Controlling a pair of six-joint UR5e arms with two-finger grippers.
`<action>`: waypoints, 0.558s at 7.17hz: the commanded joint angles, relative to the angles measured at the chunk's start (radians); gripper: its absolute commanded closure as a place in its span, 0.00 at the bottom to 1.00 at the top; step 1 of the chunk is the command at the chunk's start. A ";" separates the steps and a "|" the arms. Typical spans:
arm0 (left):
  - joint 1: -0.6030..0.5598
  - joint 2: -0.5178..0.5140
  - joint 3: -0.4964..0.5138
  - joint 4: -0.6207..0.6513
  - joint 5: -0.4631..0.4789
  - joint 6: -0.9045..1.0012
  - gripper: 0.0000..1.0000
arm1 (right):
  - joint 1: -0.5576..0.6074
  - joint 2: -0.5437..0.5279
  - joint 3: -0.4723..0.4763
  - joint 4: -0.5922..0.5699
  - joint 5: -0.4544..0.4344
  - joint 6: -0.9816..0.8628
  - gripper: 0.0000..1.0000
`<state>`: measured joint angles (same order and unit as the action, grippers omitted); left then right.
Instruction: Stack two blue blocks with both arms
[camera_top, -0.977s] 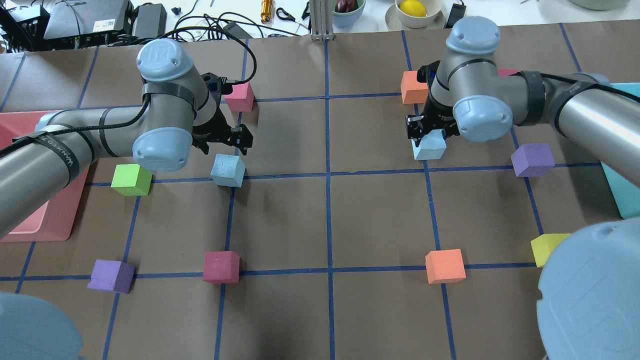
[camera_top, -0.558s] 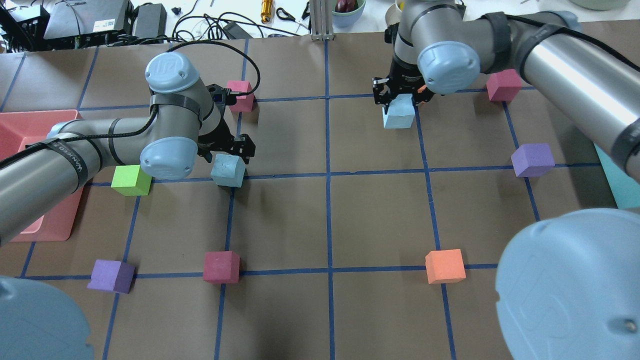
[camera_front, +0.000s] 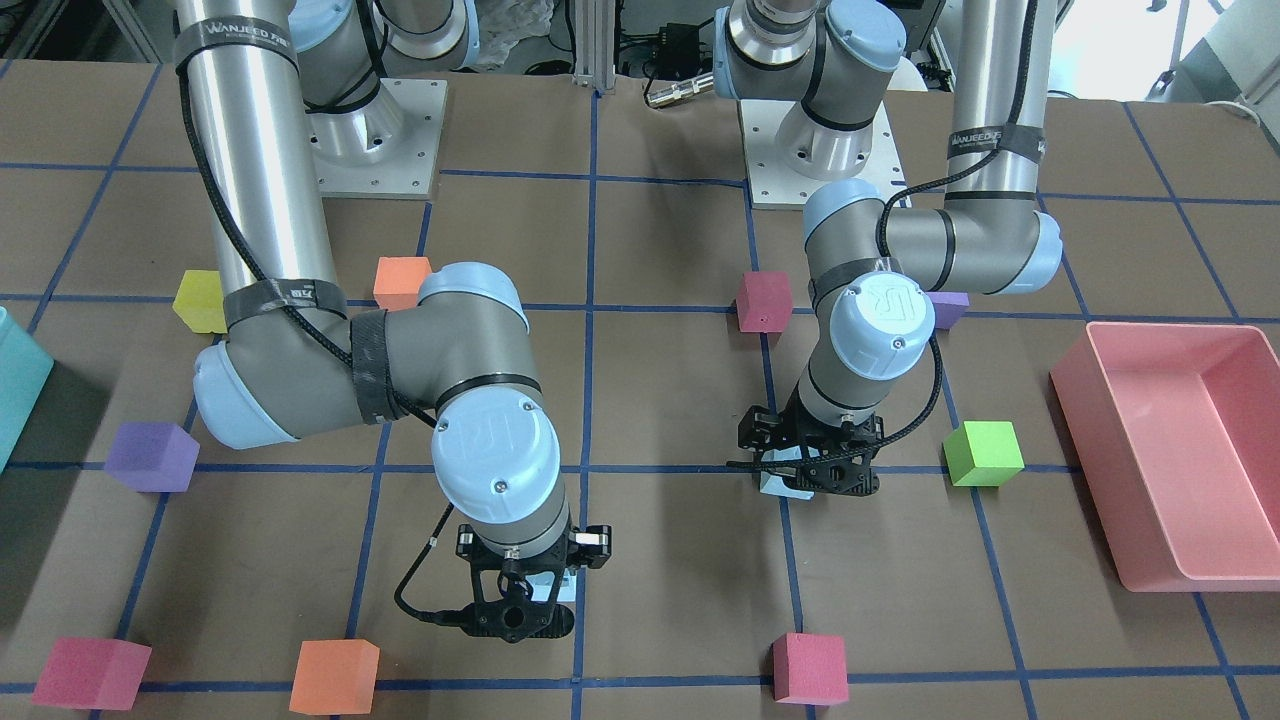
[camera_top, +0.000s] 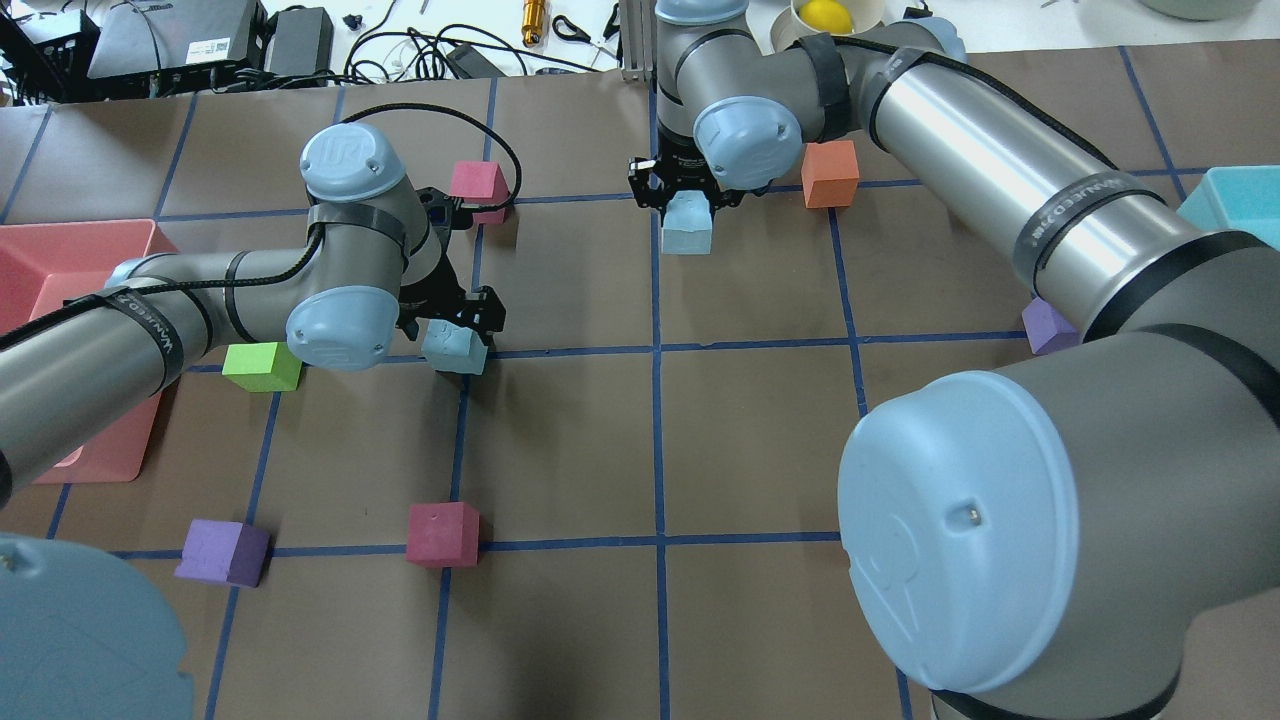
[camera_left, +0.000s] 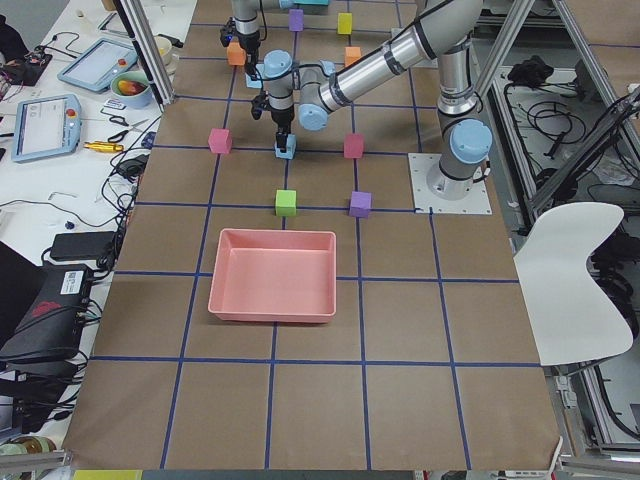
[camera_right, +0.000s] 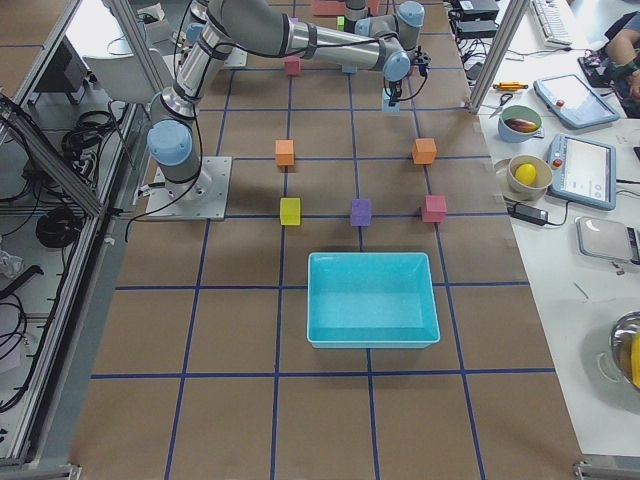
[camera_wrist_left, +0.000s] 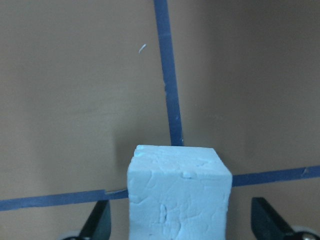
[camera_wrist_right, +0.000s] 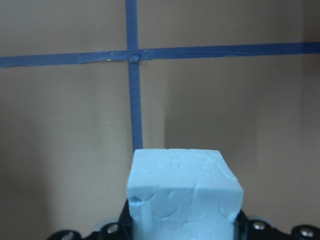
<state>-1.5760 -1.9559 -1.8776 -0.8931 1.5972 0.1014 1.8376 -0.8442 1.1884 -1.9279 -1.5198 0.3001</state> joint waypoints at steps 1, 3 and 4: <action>0.005 0.002 0.003 0.002 -0.005 -0.006 0.39 | 0.011 0.027 -0.013 0.000 0.030 0.010 1.00; 0.007 0.009 0.005 0.003 0.004 0.001 0.87 | 0.018 0.045 -0.013 0.000 0.029 0.010 0.98; 0.007 0.011 0.005 0.003 0.003 0.001 1.00 | 0.019 0.047 -0.012 0.000 0.029 0.011 0.85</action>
<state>-1.5701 -1.9483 -1.8740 -0.8900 1.5995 0.1021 1.8536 -0.8029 1.1751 -1.9282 -1.4910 0.3102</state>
